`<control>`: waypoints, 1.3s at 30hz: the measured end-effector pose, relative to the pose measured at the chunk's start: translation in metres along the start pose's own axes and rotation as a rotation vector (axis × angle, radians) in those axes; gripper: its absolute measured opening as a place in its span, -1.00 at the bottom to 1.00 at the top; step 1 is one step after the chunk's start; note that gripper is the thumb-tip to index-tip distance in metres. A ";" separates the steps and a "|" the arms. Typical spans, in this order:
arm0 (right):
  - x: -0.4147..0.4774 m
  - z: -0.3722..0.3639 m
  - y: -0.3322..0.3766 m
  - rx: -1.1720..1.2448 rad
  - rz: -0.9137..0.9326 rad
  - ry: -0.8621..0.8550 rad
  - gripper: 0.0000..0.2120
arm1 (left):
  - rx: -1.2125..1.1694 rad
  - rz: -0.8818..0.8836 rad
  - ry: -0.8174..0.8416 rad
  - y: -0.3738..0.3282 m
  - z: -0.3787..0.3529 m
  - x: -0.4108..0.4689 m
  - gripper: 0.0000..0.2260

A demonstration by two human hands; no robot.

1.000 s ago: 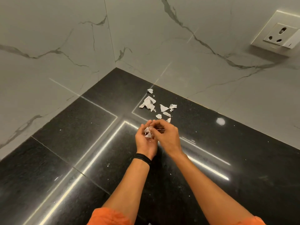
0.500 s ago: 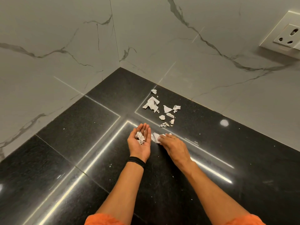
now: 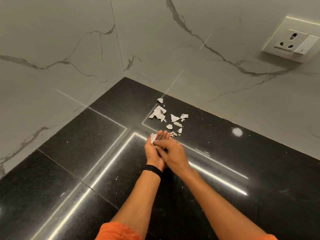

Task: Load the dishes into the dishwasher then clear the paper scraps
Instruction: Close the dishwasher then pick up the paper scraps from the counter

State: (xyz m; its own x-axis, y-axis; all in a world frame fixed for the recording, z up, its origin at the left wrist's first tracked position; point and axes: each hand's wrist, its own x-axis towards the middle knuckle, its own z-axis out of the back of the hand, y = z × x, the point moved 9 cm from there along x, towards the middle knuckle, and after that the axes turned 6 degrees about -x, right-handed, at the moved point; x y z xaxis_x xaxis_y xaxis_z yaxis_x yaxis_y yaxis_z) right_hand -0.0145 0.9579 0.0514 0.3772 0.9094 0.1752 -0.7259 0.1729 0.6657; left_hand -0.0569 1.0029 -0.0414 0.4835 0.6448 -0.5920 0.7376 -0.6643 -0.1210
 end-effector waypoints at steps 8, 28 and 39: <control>0.014 0.003 0.012 0.213 -0.020 -0.024 -0.83 | -0.182 -0.042 0.068 -0.044 0.019 -0.009 -0.68; 0.018 0.014 -0.013 0.146 -0.057 -0.134 -0.85 | -0.032 0.025 0.069 -0.014 0.007 -0.011 -0.74; 0.059 0.006 -0.071 -0.273 -0.032 0.033 -0.76 | -0.132 0.039 0.052 -0.011 -0.009 0.015 -0.71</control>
State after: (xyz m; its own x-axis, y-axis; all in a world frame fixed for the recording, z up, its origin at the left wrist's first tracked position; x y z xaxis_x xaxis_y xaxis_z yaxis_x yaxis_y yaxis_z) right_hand 0.0626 0.9975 0.0189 0.3864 0.9130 0.1306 -0.8439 0.2929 0.4495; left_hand -0.0534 1.0232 -0.0423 0.5345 0.6400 -0.5520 0.7714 -0.6363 0.0092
